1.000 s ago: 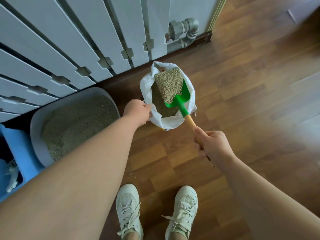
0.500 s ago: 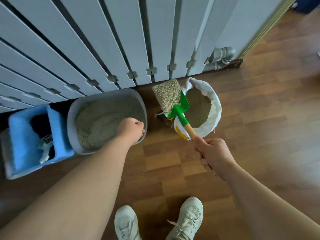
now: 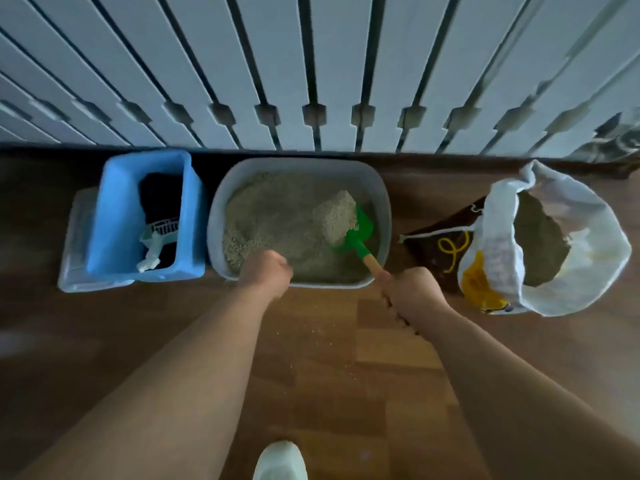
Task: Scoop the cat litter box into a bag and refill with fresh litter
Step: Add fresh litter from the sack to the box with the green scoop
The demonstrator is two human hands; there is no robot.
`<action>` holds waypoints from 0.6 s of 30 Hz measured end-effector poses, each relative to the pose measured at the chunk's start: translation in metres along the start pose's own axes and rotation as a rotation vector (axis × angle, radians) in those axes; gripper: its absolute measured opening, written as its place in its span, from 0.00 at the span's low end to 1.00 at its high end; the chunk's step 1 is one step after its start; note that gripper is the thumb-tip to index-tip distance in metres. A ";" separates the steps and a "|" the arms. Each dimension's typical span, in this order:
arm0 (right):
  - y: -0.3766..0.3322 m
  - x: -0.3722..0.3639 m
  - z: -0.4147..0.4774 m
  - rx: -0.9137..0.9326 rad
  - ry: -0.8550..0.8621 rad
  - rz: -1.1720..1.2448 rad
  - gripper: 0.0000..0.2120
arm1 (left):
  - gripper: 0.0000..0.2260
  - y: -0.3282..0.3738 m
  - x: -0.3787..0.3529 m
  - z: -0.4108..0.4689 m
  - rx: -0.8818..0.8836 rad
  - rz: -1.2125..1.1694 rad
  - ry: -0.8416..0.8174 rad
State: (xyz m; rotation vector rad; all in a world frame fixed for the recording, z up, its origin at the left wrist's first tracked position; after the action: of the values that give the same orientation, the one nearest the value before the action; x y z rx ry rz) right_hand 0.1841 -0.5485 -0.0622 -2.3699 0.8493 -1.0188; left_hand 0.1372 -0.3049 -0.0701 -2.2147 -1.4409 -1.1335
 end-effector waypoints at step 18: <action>-0.026 -0.078 0.087 0.342 -0.046 -0.111 0.17 | 0.02 -0.047 -0.042 0.065 -0.036 -0.044 0.086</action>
State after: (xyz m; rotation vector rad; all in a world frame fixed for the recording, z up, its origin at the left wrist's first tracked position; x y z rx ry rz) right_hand 0.2175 -0.4651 -0.1413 -2.1558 0.4854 -1.0539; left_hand 0.1183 -0.2718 -0.1523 -2.1398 -1.4517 -1.2617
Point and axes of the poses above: each hand's wrist, its own z-axis towards the middle knuckle, its own x-axis out of the back of the hand, y = z × x, the point moved 7 cm from there along z, towards the middle knuckle, and after that the axes turned 14 degrees about x, right-handed, at the moved point
